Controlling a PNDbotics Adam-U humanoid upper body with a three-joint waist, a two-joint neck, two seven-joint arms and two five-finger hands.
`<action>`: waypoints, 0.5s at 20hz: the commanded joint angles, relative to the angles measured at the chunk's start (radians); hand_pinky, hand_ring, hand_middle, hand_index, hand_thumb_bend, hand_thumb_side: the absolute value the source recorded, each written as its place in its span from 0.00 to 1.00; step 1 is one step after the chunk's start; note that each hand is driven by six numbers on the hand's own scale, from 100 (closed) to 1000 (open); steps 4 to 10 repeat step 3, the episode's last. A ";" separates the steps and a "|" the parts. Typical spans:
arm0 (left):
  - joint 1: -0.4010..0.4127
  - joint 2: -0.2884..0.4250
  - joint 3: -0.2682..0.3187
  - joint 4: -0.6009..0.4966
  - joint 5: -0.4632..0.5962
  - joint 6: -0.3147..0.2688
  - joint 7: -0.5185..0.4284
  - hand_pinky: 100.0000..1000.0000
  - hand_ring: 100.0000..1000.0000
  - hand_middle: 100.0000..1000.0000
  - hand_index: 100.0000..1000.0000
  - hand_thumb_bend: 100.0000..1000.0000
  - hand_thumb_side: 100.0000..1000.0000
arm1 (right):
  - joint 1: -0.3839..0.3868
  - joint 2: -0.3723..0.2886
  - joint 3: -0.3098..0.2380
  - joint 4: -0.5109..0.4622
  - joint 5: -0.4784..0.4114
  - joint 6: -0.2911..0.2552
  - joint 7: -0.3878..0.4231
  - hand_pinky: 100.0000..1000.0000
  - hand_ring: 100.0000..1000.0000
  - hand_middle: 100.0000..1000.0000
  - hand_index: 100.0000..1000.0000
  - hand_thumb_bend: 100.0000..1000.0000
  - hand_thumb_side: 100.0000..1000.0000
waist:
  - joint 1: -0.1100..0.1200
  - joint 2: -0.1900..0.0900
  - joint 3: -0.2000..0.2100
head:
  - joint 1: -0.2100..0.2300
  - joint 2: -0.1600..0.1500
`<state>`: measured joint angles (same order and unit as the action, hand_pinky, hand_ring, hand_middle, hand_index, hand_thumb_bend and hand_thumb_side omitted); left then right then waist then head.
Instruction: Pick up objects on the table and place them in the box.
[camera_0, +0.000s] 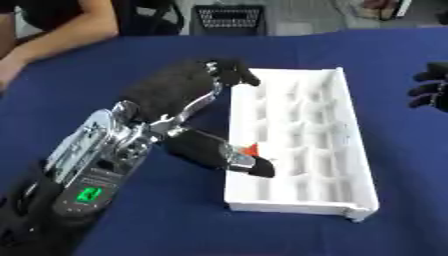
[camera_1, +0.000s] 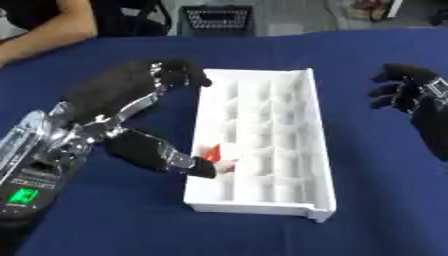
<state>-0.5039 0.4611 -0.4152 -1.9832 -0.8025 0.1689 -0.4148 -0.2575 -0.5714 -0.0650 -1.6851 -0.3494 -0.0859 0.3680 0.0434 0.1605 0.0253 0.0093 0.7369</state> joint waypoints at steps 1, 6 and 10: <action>0.026 0.021 0.053 -0.012 0.012 0.035 0.045 0.89 0.82 0.82 0.88 1.00 0.80 | -0.004 -0.019 -0.011 -0.008 0.002 -0.001 -0.001 0.61 0.67 0.71 0.85 0.00 0.93 | -0.004 -0.012 0.005 | -0.003 -0.015; 0.054 0.021 0.082 -0.009 0.017 0.057 0.082 0.89 0.82 0.82 0.88 1.00 0.79 | -0.003 -0.019 -0.012 -0.008 0.003 -0.002 -0.002 0.61 0.67 0.71 0.85 0.00 0.93 | -0.005 -0.012 0.007 | -0.004 -0.016; 0.054 0.021 0.082 -0.009 0.017 0.057 0.082 0.89 0.82 0.82 0.88 1.00 0.79 | -0.003 -0.019 -0.012 -0.008 0.003 -0.002 -0.002 0.61 0.67 0.71 0.85 0.00 0.93 | -0.005 -0.012 0.007 | -0.004 -0.016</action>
